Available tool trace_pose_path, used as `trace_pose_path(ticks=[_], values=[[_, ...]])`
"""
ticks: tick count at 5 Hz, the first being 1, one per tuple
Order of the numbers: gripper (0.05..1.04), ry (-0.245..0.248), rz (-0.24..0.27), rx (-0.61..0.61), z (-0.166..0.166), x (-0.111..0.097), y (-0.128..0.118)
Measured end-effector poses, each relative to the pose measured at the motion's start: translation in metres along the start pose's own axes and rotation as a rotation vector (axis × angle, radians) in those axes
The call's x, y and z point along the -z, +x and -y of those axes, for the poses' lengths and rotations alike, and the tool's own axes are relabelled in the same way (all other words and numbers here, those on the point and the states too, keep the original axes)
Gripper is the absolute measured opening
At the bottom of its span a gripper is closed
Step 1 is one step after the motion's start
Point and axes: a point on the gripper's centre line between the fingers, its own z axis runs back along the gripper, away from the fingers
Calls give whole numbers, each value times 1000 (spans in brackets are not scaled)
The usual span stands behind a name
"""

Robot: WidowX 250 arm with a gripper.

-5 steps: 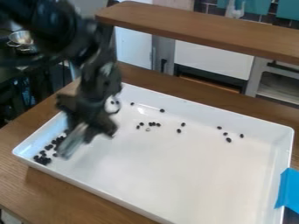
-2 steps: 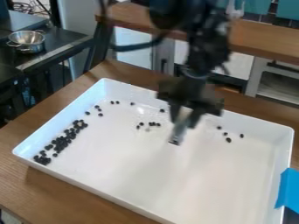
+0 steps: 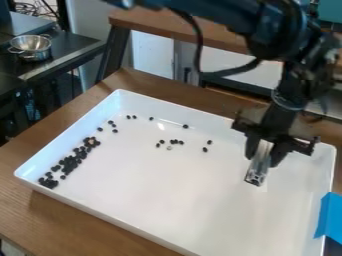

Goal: Sweep into pile

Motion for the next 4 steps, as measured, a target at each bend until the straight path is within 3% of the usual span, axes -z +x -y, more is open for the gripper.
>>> trace_pose_path(ticks=[2,4], values=[[385,55,-14,30,15,32,-3],[385,6,8,65,24,37,-1]])
